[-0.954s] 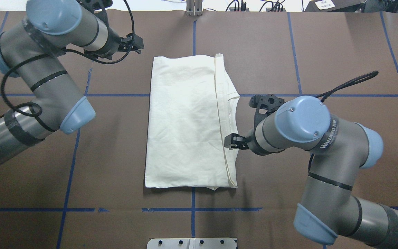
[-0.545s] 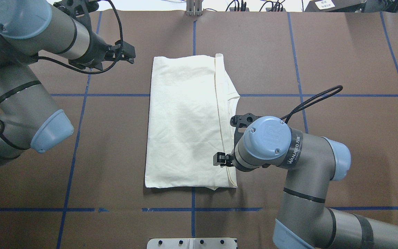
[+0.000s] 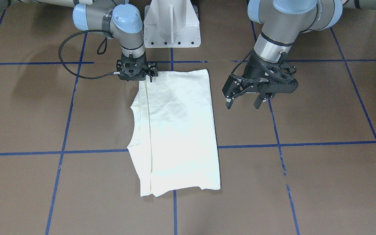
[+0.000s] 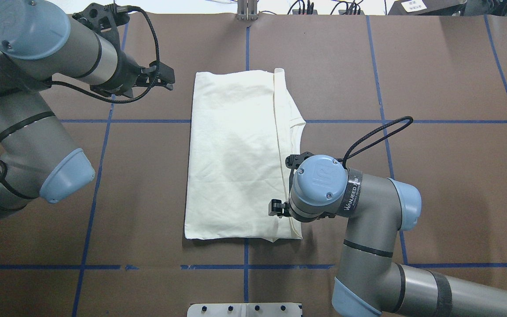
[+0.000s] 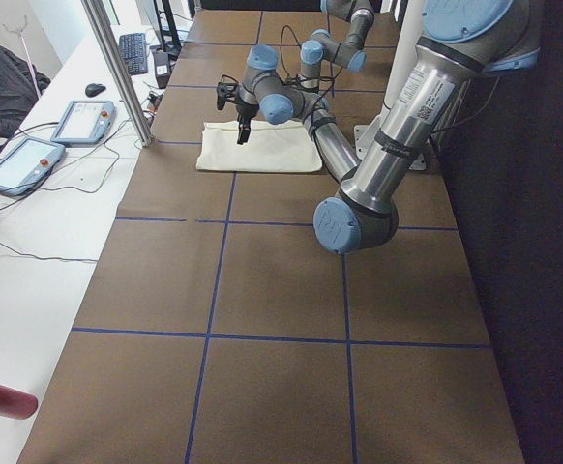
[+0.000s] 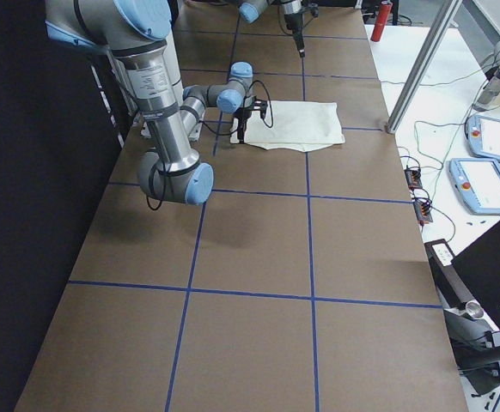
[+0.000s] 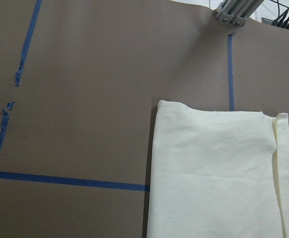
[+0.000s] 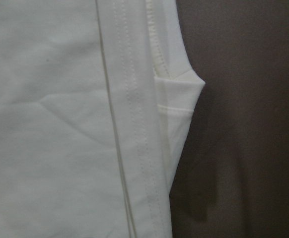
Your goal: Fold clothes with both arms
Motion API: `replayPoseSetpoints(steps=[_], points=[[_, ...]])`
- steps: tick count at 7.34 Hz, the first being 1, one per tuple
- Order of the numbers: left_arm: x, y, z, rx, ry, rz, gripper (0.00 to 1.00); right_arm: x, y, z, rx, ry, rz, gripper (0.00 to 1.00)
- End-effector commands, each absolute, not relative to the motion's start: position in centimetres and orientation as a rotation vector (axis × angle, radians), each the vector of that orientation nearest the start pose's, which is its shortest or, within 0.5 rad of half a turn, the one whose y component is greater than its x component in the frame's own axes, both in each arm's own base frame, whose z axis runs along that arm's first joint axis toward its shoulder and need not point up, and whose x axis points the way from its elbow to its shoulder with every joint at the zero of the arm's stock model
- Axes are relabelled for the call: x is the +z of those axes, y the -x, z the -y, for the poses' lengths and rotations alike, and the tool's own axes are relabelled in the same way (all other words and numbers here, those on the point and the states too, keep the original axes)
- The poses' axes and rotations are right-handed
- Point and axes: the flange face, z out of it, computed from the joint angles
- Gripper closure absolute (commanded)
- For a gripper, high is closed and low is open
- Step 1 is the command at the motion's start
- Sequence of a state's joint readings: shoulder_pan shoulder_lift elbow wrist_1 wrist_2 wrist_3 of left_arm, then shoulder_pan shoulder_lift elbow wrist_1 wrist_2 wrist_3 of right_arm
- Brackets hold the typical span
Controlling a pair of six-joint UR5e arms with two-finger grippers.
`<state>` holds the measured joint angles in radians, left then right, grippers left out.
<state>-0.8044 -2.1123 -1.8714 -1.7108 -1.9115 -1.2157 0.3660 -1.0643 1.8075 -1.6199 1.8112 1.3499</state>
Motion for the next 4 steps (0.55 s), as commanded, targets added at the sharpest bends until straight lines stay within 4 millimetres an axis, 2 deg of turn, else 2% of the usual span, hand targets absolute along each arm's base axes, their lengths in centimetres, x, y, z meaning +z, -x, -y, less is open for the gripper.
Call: replayPoseSetpoints(steps=[1,4], points=[[20.6,-35.7,51.2,-0.24,-0.267,-0.982,0.0,29.2,56.2,32.6,0.049,0.036,0.7,0.0],[20.4,-36.4,50.6,-0.232,-0.256,-0.989,0.0,30.7,56.6,32.3,0.051,0.058,0.642,0.0]])
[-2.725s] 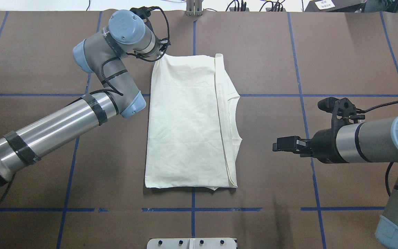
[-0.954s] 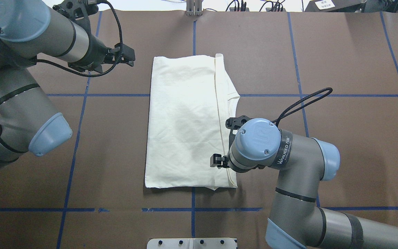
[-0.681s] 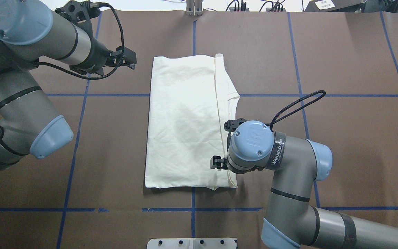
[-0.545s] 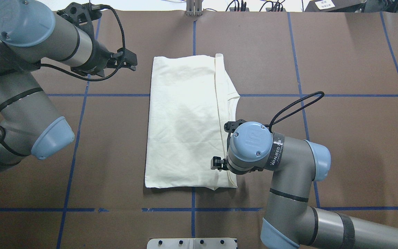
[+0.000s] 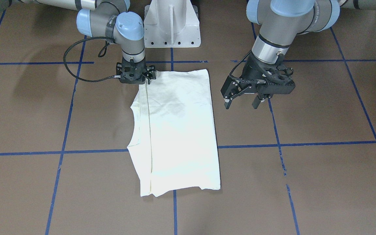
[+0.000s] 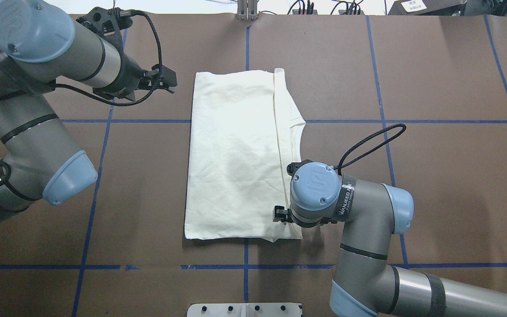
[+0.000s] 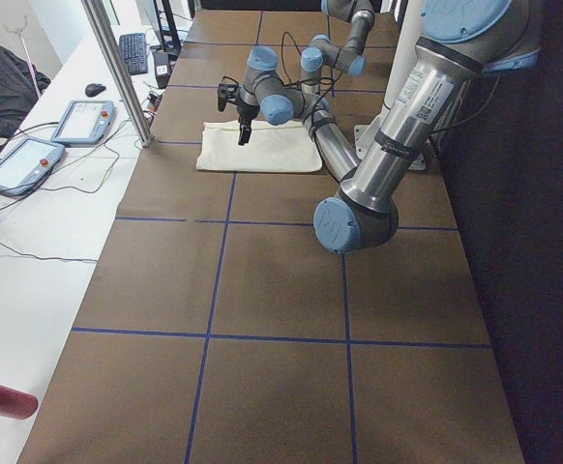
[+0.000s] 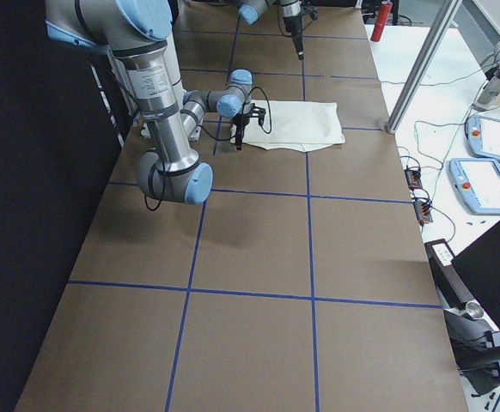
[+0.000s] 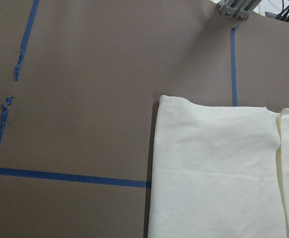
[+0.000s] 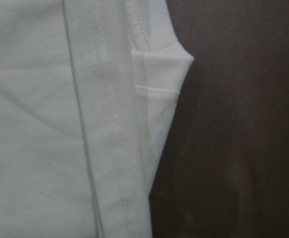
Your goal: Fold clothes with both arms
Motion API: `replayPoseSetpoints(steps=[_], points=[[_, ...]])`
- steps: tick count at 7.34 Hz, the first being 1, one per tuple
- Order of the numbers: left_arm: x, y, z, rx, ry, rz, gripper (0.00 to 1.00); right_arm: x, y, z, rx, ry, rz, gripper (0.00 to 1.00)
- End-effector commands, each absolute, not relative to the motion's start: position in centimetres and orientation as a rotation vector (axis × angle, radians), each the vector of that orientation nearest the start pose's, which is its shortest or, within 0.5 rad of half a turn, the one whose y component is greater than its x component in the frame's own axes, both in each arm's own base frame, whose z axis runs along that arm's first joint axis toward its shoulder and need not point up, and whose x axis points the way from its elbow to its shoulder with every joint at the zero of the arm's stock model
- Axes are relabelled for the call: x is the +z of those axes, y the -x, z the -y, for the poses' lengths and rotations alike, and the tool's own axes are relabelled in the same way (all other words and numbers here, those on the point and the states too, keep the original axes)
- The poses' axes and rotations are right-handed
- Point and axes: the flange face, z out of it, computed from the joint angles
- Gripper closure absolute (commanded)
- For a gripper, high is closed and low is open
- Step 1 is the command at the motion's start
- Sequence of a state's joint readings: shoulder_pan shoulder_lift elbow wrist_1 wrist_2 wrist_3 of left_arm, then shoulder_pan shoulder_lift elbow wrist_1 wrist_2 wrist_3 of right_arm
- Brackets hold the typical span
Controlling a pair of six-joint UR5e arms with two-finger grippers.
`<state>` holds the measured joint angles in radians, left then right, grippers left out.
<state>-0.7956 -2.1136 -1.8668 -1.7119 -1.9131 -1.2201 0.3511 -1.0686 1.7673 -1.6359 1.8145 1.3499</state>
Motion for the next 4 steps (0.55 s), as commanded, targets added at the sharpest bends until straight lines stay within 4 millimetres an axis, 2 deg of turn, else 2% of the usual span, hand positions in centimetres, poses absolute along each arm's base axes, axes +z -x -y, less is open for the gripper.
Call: replayPoseSetpoints(steps=[1,4], points=[[20.2,-36.3,50.5,-0.233,-0.256,-0.994,0.0,30.6,56.5,32.2,0.053,0.063,0.628,0.0],[20.6,-36.5,50.6,-0.233,-0.25,-0.987,0.0,30.3,55.1,33.4,0.078,0.067,0.608,0.0]])
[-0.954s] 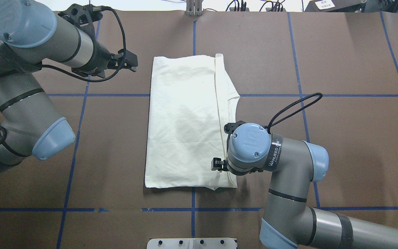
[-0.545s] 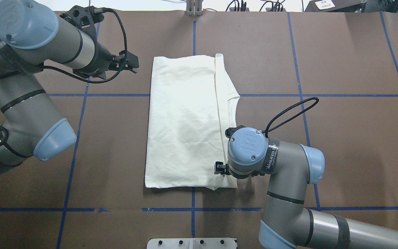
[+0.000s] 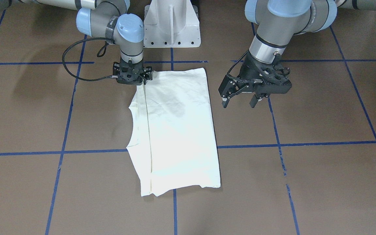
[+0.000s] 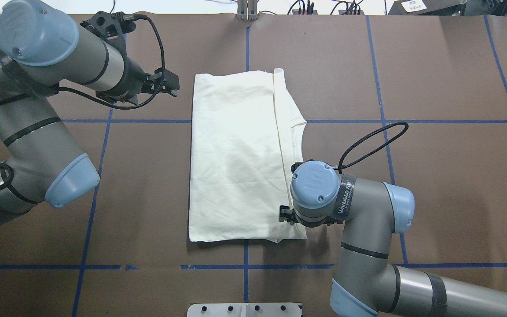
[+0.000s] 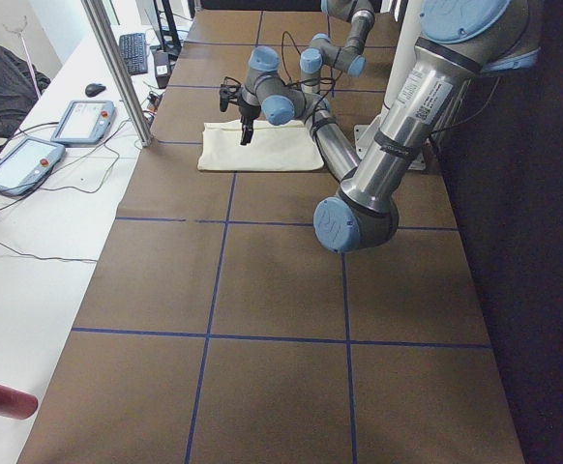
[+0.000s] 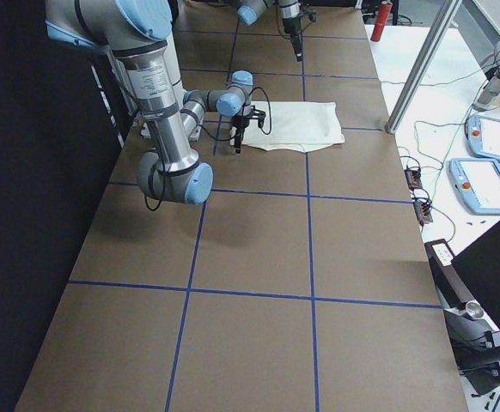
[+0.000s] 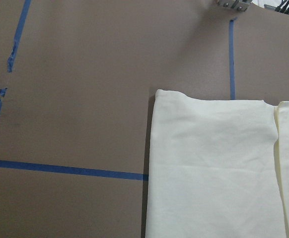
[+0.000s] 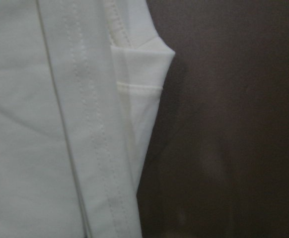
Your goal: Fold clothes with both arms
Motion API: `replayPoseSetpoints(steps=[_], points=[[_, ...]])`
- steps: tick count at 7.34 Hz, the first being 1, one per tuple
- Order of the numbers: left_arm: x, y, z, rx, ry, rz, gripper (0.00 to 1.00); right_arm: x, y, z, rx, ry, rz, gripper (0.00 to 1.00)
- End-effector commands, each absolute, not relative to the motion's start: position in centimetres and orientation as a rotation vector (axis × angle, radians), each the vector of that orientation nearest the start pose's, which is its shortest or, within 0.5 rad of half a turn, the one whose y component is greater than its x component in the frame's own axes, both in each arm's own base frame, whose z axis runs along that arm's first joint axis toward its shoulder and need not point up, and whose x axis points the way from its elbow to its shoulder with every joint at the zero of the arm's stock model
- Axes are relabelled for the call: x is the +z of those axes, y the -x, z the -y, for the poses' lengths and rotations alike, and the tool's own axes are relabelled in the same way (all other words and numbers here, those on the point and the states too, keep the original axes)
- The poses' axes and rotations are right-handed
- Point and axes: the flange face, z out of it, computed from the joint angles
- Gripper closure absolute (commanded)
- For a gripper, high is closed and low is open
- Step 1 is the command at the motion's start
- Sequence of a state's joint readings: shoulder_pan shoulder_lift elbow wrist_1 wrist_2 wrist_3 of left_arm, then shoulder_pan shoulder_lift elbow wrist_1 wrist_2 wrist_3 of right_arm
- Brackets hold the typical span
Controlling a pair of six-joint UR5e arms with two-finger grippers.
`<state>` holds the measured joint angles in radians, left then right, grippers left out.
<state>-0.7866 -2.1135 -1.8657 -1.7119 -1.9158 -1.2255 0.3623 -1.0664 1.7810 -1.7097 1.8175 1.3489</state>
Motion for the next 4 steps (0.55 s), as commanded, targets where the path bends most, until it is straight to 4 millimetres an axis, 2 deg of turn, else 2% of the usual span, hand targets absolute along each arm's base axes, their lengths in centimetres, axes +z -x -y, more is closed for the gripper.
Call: replayPoseSetpoints(steps=[1,3,4], points=[[20.5,-36.6,50.5,-0.232,-0.25,-0.988,0.0,30.1,54.6,33.9,0.087,0.065,0.607,0.0],[20.6,-37.5,50.0,-0.221,-0.242,-0.988,0.0,31.3,54.1,34.6,0.101,0.059,0.587,0.0],[20.4,-37.6,49.8,-0.233,-0.233,-0.996,0.0,32.0,53.3,35.8,0.101,0.054,0.558,0.0]])
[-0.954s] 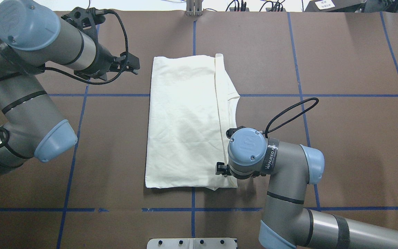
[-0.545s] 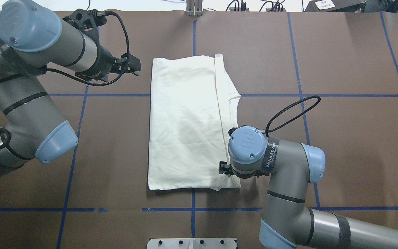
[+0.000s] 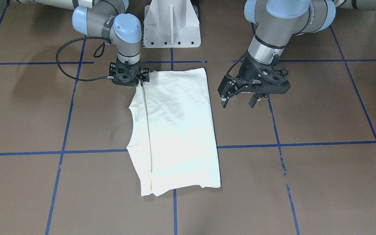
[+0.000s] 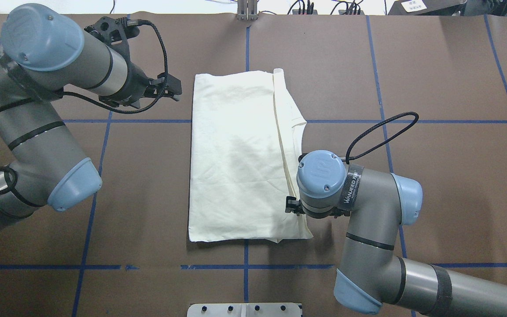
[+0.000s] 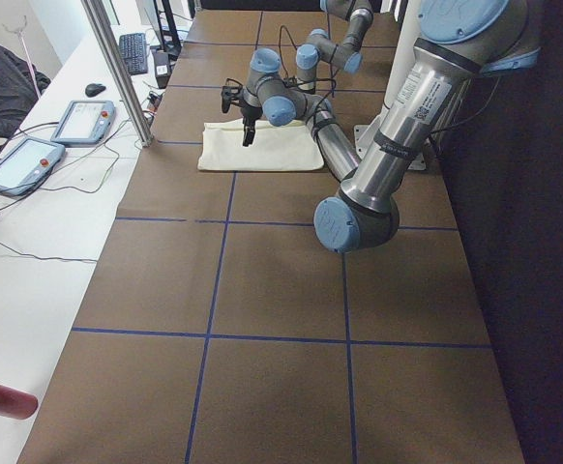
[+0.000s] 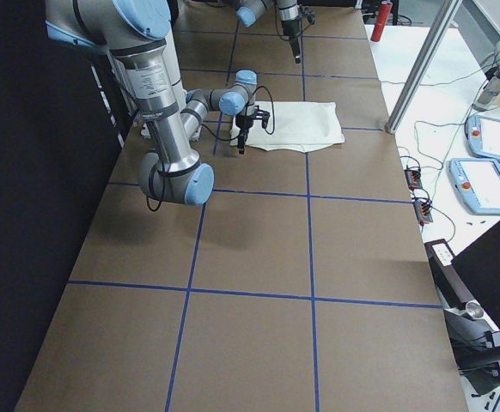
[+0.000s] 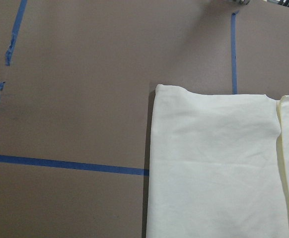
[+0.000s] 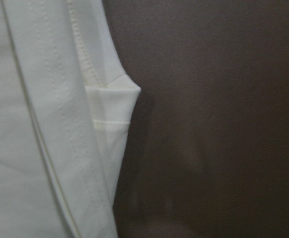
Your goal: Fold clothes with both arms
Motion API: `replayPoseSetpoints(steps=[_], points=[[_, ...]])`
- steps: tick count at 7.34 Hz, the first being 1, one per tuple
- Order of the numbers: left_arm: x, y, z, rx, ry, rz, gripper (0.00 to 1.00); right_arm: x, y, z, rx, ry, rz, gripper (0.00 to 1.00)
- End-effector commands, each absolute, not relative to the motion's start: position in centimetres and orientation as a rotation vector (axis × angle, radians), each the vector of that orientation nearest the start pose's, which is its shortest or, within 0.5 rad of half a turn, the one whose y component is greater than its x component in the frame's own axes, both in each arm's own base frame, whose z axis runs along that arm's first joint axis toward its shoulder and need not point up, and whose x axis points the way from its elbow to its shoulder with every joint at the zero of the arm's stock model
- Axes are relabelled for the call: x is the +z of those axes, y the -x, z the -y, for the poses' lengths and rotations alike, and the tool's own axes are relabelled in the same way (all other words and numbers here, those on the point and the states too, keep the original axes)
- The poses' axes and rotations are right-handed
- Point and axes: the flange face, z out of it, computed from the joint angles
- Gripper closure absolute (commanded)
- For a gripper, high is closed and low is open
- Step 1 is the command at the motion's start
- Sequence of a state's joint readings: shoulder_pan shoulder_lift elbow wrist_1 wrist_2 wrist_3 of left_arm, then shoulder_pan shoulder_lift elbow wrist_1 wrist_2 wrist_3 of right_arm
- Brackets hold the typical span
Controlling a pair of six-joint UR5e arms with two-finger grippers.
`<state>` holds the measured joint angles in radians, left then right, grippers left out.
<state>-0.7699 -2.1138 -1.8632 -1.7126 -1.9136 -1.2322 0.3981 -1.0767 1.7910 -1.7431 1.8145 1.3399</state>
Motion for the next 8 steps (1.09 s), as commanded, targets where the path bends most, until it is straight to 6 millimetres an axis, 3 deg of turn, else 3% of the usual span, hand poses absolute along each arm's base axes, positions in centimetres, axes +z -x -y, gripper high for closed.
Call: replayPoseSetpoints(steps=[1,3,5,7,8], points=[[20.1,-38.1,49.4,-0.23,-0.226,-1.002,0.0,32.4,52.1,37.2,0.089,0.047,0.529,0.0],[20.4,-38.1,49.4,-0.23,-0.225,-0.999,0.0,31.5,50.7,39.2,0.095,0.033,0.522,0.0],[20.5,-38.3,49.3,-0.23,-0.221,-1.002,0.0,28.5,50.7,39.9,0.094,0.009,0.579,0.0],[21.7,-41.3,46.1,-0.411,0.013,-1.051,0.0,25.7,49.3,39.3,0.076,-0.049,0.718,0.0],[22.4,-44.2,42.4,-0.487,0.118,-1.048,0.0,24.0,48.4,38.7,0.073,-0.064,0.755,0.0]])
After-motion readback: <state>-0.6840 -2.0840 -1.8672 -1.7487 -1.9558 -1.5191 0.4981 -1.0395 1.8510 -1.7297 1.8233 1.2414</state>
